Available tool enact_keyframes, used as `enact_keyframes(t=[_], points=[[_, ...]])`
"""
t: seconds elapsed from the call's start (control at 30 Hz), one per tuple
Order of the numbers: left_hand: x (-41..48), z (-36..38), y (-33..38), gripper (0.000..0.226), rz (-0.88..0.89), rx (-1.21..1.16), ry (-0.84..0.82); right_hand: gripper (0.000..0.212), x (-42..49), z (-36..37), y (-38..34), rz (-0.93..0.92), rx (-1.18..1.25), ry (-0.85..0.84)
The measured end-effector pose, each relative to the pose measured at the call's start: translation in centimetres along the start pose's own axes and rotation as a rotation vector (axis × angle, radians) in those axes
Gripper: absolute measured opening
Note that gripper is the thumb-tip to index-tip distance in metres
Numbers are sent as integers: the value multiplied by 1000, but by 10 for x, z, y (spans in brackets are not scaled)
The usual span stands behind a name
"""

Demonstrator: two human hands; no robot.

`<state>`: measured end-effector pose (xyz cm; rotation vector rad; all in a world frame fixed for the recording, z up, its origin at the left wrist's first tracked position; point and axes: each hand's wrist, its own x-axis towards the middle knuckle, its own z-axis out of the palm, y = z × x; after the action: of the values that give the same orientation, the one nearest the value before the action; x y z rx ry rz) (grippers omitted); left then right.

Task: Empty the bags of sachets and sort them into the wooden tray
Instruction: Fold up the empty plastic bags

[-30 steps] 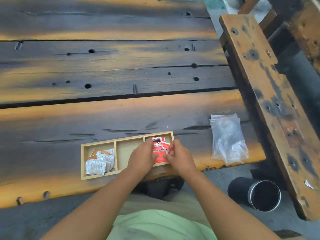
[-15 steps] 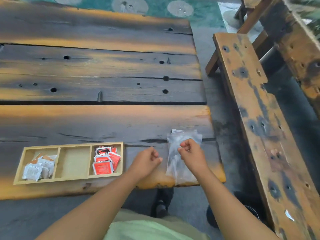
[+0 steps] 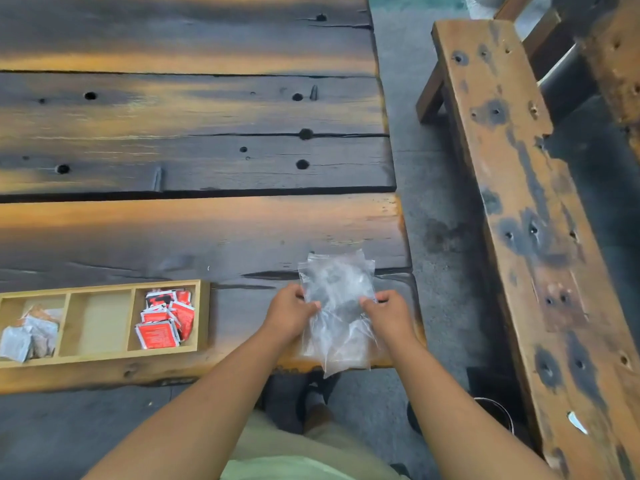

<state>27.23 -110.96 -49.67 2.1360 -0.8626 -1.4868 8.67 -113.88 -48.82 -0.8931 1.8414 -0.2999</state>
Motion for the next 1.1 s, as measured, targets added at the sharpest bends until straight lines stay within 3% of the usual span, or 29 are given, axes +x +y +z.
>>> enact_keyframes(t=[0.17,0.27,0.63,0.83,0.97,1.1], points=[[-13,-28,6,17,52,-159,-76,26,-9,-5,-9,18,127,-175],[-22,-47,20,26,115,-197,-78,32,-16,-5,-22,-30,160,-232],[-42,-160,135,28,531,-45,-16,31,-76,-29,-174,-522,122,-107],[-66,-224,197,25,669,-420,-274,11,-125,-52,-252,-714,424,-203],[-86,-240,221,31,780,-631,-401,25,-148,-64,-283,-767,689,-419],[-97,-248,231,29,766,-823,-421,34,-160,-65,-302,-808,907,-607]])
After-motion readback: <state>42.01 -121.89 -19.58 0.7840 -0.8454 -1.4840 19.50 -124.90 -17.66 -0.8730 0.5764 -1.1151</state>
